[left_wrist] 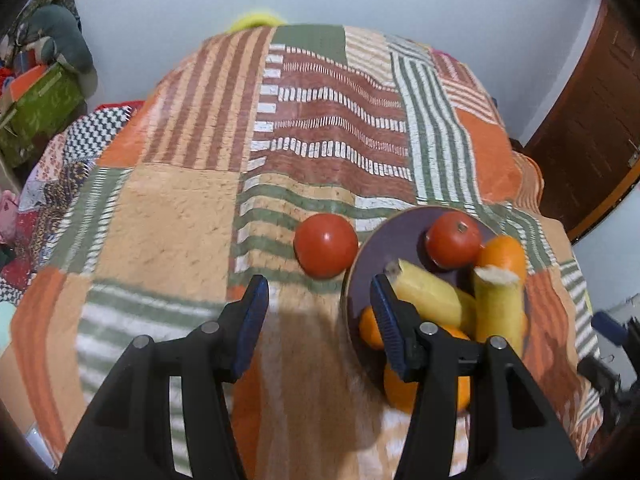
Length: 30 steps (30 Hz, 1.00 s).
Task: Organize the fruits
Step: 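Lower the red tomato onto the plate rim and open the left tool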
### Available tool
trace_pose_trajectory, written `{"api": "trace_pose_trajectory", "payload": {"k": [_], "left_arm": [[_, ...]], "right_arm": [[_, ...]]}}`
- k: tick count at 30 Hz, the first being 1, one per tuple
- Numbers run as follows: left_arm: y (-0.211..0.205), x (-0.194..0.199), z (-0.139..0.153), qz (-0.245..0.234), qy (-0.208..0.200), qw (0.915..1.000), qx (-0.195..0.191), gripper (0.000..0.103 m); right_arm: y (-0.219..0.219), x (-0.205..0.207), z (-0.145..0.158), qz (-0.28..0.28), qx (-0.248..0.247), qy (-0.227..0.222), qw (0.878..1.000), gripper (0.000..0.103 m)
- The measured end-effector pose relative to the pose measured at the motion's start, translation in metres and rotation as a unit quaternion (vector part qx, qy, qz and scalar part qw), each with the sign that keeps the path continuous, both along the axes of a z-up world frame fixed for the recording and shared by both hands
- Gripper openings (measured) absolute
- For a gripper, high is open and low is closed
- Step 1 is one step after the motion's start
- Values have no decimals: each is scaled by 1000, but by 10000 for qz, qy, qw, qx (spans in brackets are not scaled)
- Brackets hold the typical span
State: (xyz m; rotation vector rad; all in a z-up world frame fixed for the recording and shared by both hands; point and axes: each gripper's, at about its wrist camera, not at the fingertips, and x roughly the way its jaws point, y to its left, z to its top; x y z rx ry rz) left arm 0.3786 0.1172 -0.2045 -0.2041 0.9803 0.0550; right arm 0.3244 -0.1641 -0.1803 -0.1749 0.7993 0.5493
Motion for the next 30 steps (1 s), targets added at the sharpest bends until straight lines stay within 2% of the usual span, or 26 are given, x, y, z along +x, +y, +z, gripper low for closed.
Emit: {"api": "trace_pose_trajectory", "payload": {"k": [6,9,11,14,19,24,30], "left_arm": [[-5,38,-23,-42,197,9998,-93,53],[-6,49,-33,6,293,9996,1,53],[-3,55,-38,67,334,9994,-13,51],[3,59,-42,121,317,9991,-241,48],[3,62,-44,158,290,9991,-266,46],[4,53,-40,151,230,9993,-250,45],[-16,36,-11,-298,-117,9994,-100,45]], "right_arm": [[0,7,-11,-10,-43,1,10000,55],[-1,10,-16,1,4,64,10000,55],[-3,9,-18,19,23,89,10000,55],[-4,8,-19,33,8,50,10000,55],[-6,7,-17,1,37,-10,10000,55],[-9,5,-13,-16,73,-55,10000,55],[-9,5,-11,-32,54,-112,9999,55]]}}
